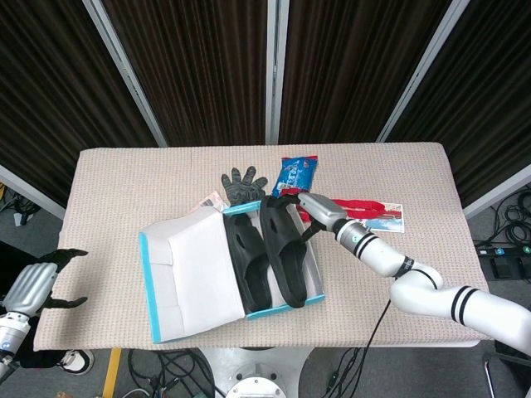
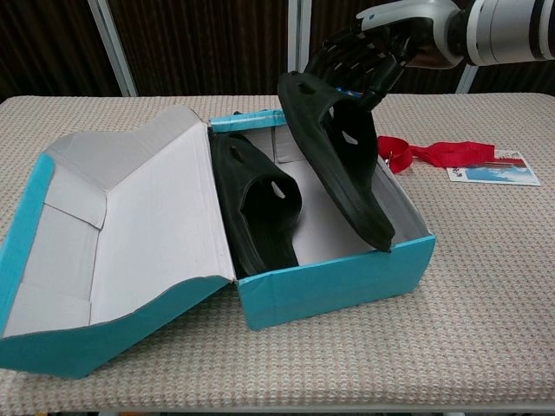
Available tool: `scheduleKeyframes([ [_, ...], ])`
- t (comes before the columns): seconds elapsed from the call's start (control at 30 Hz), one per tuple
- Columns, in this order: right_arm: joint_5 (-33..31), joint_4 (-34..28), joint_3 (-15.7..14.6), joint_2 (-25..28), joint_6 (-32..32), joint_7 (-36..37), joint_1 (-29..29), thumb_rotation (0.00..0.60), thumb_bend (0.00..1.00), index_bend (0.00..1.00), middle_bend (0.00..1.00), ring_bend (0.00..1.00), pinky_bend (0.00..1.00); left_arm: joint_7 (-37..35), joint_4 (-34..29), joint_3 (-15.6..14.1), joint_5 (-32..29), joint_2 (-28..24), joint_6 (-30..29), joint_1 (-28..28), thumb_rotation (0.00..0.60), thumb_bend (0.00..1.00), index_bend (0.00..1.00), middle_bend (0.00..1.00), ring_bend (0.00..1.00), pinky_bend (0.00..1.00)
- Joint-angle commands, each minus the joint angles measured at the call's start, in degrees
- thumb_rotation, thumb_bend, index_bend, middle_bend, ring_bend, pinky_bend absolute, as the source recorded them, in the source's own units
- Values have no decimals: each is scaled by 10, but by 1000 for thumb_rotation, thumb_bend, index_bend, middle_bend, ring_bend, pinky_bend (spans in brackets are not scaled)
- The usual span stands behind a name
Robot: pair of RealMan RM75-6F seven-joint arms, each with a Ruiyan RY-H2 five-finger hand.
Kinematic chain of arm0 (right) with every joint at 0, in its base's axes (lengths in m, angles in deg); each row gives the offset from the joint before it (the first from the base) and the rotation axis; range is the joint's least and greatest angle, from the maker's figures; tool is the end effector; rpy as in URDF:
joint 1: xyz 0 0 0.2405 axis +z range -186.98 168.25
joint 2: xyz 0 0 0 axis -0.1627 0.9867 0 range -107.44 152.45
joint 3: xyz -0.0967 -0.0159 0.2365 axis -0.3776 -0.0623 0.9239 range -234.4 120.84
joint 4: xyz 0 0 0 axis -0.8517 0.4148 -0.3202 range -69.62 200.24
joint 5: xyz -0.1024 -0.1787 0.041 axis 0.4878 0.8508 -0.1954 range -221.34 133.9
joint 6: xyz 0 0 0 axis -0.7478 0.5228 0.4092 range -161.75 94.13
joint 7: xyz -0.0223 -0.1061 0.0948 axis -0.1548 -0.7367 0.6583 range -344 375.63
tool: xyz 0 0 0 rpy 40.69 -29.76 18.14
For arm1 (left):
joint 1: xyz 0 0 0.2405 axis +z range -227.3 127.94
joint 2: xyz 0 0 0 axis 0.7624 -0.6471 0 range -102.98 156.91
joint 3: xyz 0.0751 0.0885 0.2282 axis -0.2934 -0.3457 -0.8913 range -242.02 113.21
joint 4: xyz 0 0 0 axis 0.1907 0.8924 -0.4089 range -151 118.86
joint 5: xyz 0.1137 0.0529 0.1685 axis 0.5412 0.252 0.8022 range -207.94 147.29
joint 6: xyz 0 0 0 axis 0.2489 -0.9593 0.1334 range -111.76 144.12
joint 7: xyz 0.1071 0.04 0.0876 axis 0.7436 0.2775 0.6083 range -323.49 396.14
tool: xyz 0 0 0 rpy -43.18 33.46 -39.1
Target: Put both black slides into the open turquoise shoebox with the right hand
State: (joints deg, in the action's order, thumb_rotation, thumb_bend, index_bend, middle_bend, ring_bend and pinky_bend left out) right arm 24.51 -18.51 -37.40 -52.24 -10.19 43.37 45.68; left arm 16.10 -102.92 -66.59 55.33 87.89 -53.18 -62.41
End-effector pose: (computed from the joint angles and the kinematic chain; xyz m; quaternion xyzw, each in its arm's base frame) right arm -0.0857 -0.4063 0.0330 0.6925 -0.5793 0.3780 0.2048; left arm -0.3373 0.2037 0.1454 -0.6172 -0.5145 -0.3537 0.4788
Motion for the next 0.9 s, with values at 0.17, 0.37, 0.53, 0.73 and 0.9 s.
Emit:
scheduleKeyframes([
  [0.17, 10, 23, 1, -16, -14, 12, 16, 600, 219, 551, 554, 181, 156, -4, 6, -1, 3, 2, -4, 2, 600, 84, 204, 214, 149, 213],
  [0.37, 15, 49, 4, -30, -21, 26, 25, 600, 220, 551, 554, 181, 157, -4, 9, 1, -1, 2, -3, 2, 600, 84, 204, 214, 149, 213],
  [0.53, 24, 71, 4, -35, -31, 37, 33, 600, 221, 552, 554, 181, 157, -1, 11, 2, -4, 4, 2, 0, 600, 84, 204, 214, 149, 213],
  [0.73, 38, 99, -5, -43, -45, 40, 42, 600, 223, 551, 554, 181, 157, 6, 13, 1, -9, 7, 9, -1, 600, 84, 204, 214, 149, 213],
  [0.9, 50, 120, -14, -60, -47, 40, 49, 600, 224, 553, 554, 181, 158, 13, 8, 5, -13, 7, 10, -3, 600, 84, 204, 214, 149, 213],
])
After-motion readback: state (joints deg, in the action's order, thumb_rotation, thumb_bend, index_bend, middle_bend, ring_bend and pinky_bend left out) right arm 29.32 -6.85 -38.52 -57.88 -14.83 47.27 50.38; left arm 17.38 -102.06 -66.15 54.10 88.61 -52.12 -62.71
